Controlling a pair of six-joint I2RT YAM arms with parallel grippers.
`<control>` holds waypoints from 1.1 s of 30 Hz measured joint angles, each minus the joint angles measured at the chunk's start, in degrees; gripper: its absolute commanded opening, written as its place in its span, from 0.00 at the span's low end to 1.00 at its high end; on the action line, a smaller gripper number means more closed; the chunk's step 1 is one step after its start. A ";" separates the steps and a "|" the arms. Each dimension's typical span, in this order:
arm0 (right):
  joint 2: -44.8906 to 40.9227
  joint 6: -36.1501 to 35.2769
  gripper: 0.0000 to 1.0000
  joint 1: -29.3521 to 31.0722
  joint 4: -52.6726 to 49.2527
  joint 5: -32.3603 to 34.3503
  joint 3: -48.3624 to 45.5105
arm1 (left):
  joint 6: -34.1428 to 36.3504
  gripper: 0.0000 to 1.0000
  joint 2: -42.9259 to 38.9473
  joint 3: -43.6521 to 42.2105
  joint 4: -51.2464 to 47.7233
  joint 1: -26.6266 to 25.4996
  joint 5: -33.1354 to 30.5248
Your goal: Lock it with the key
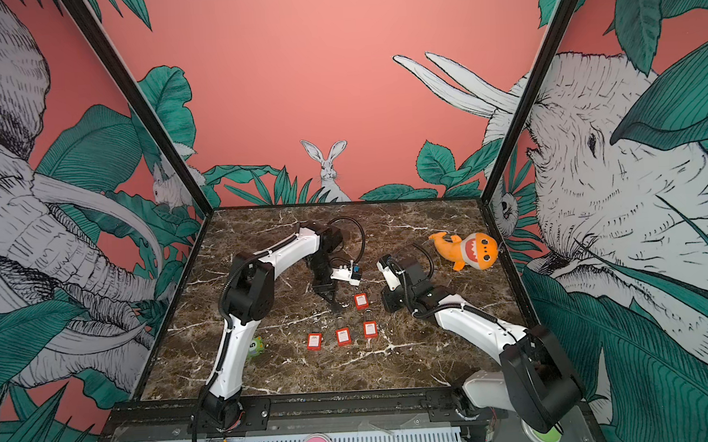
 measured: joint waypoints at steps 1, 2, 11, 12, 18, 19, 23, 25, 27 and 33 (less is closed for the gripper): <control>0.07 0.11 0.00 0.00 0.00 0.00 0.02 | -0.17 0.49 -0.24 -0.17 0.68 0.00 -0.20; 0.13 0.28 0.00 0.00 -0.09 -0.02 0.11 | -0.48 0.49 -0.79 -0.70 1.77 0.04 -0.39; 0.52 3.02 0.00 2.60 -2.51 0.00 3.34 | -8.44 0.48 -18.58 -15.06 20.15 4.17 -1.42; 1.05 3.61 0.00 3.48 -2.56 -0.07 3.80 | -10.49 0.49 -22.64 -18.91 24.50 5.40 -1.70; 10.01 5.29 0.00 9.68 -3.78 -0.46 9.31 | -22.99 0.59 -43.17 -40.63 49.05 11.65 -3.45; 11.56 5.40 0.00 10.47 -4.00 -0.50 10.25 | -24.90 0.60 -45.44 -43.52 52.52 12.04 -4.02; 18.12 5.53 0.00 12.96 -5.62 -1.03 14.69 | -31.28 0.61 -52.09 -52.85 63.28 13.07 -5.29; 21.11 5.33 0.00 13.60 -6.16 -1.60 17.09 | -33.53 0.63 -54.36 -56.19 67.19 13.51 -5.38; 24.13 5.09 0.00 13.94 -6.82 -1.95 19.58 | -35.82 0.69 -56.76 -59.41 70.86 14.14 -5.70; 29.09 4.55 0.00 14.05 -8.68 -1.75 23.45 | -41.97 0.74 -62.10 -65.96 79.67 15.30 -9.55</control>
